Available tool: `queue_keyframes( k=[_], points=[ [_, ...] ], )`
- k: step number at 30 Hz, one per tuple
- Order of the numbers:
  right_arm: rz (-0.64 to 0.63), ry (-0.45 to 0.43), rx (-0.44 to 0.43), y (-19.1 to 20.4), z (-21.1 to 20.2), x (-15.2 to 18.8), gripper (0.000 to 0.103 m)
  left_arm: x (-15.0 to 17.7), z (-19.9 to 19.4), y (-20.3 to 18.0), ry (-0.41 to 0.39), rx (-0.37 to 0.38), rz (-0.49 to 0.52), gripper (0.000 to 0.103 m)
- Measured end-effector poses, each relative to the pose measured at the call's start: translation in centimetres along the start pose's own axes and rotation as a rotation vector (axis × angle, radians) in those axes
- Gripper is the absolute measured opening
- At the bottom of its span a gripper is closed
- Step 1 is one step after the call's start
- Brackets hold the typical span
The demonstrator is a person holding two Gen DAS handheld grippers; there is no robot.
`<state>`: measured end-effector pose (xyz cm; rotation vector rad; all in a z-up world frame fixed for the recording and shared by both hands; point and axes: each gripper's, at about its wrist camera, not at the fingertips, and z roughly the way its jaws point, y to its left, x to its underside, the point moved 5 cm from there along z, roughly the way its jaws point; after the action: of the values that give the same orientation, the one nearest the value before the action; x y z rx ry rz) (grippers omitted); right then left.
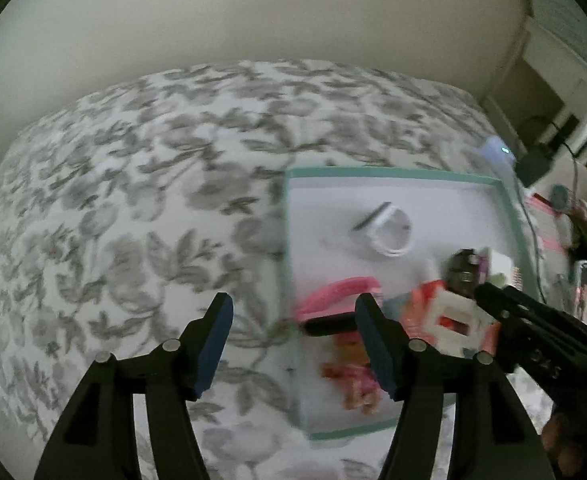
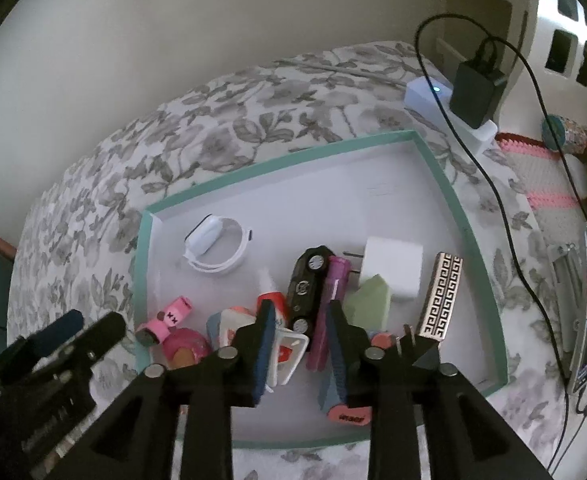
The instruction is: Organize rigid objects
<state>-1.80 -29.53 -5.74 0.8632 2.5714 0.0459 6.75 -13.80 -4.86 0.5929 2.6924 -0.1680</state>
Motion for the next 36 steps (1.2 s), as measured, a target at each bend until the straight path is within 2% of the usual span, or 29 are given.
queue_keyframes(
  k=[2,3,4,6,11,14,20,28,33,36],
  points=[
    [-0.008,0.000,-0.001,0.5,0.0,0.2,0.043,0.2,-0.1,1.1,-0.010,-0.011,-0.022,0.091],
    [-0.014,-0.003,-0.004,0.8,0.0,0.4,0.048,0.3,-0.2,1.8,-0.020,-0.021,-0.035,0.093],
    [-0.018,-0.007,-0.005,1.0,0.0,0.5,0.051,0.4,-0.3,2.2,-0.025,-0.027,-0.040,0.093],
    [-0.032,-0.013,-0.005,1.5,-0.2,0.8,0.069,0.7,-0.5,3.0,-0.038,-0.046,-0.049,0.093],
    [-0.065,-0.014,0.004,2.2,-0.3,1.8,0.081,1.5,-1.1,4.0,-0.057,-0.067,-0.057,0.097],
    [-0.069,-0.011,0.004,2.4,-0.4,2.5,0.083,2.2,-1.4,4.1,-0.063,-0.076,-0.044,0.098],
    [-0.083,-0.026,0.015,2.5,-1.0,3.7,0.102,3.4,-2.1,4.4,-0.065,-0.044,-0.062,0.098],
    [-0.113,-0.052,0.034,2.9,-2.2,5.1,0.103,4.4,-4.3,5.9,-0.108,-0.062,-0.104,0.098],
    [-0.128,-0.084,0.038,3.4,-3.3,5.6,0.103,5.1,-5.7,6.4,-0.148,-0.142,-0.079,0.098],
    [-0.131,-0.103,0.039,3.6,-3.9,5.9,0.103,5.6,-5.9,6.8,-0.130,-0.171,-0.077,0.098]
  ],
)
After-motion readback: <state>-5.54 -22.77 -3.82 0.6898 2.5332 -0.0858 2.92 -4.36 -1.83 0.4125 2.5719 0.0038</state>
